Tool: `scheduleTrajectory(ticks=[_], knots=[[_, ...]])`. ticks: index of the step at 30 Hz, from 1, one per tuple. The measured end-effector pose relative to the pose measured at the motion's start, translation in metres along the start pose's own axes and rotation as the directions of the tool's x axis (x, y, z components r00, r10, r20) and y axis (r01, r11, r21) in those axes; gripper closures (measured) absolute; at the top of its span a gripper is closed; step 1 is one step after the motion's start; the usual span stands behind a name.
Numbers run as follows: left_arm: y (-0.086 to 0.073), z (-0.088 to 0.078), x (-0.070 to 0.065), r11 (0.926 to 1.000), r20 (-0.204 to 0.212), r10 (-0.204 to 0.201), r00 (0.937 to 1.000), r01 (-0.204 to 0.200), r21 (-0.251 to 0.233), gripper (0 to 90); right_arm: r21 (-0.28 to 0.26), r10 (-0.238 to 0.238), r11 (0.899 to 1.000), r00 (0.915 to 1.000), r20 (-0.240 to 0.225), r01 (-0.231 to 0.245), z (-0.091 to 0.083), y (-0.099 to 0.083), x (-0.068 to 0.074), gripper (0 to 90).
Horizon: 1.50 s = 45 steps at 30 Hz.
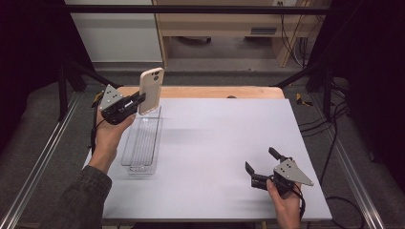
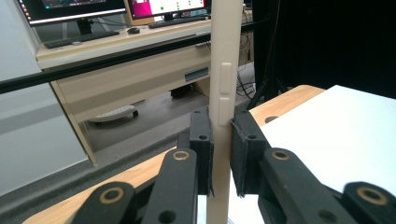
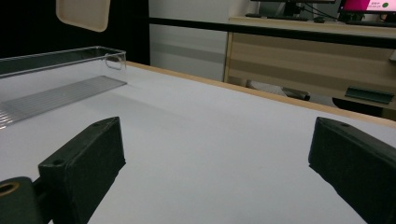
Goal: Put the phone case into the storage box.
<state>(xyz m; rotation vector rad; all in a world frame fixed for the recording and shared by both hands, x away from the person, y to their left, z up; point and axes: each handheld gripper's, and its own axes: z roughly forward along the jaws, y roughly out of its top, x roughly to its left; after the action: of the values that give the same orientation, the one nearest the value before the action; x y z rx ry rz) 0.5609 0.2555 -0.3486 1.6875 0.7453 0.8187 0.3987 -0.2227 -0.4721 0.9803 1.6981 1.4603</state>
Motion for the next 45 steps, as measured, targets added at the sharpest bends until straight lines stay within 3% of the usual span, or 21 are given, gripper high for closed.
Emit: scheduleTrajectory(ticks=[12,20,33,45], knots=[[-0.010,0.008,0.011,0.9990,-0.017,-0.035,0.9993,0.035,0.028,80.0,0.005,-0.008,1.000,0.9998,-0.017,0.008,0.002,-0.001,0.004,3.6],[-0.020,0.015,0.021,0.9952,-0.019,-0.078,0.9967,0.079,0.056,80.0,0.003,-0.006,1.000,0.9999,-0.014,0.006,0.002,-0.002,0.003,3.6],[-0.032,0.021,0.027,0.9904,-0.015,-0.084,0.9964,0.085,0.109,80.0,0.012,0.002,1.000,0.9999,-0.016,-0.002,0.004,-0.003,0.003,3.4],[-0.044,0.023,0.025,0.9846,-0.008,-0.093,0.9956,0.093,0.148,79.9,0.014,0.002,1.000,0.9999,-0.017,-0.002,0.004,-0.004,0.002,3.3]])
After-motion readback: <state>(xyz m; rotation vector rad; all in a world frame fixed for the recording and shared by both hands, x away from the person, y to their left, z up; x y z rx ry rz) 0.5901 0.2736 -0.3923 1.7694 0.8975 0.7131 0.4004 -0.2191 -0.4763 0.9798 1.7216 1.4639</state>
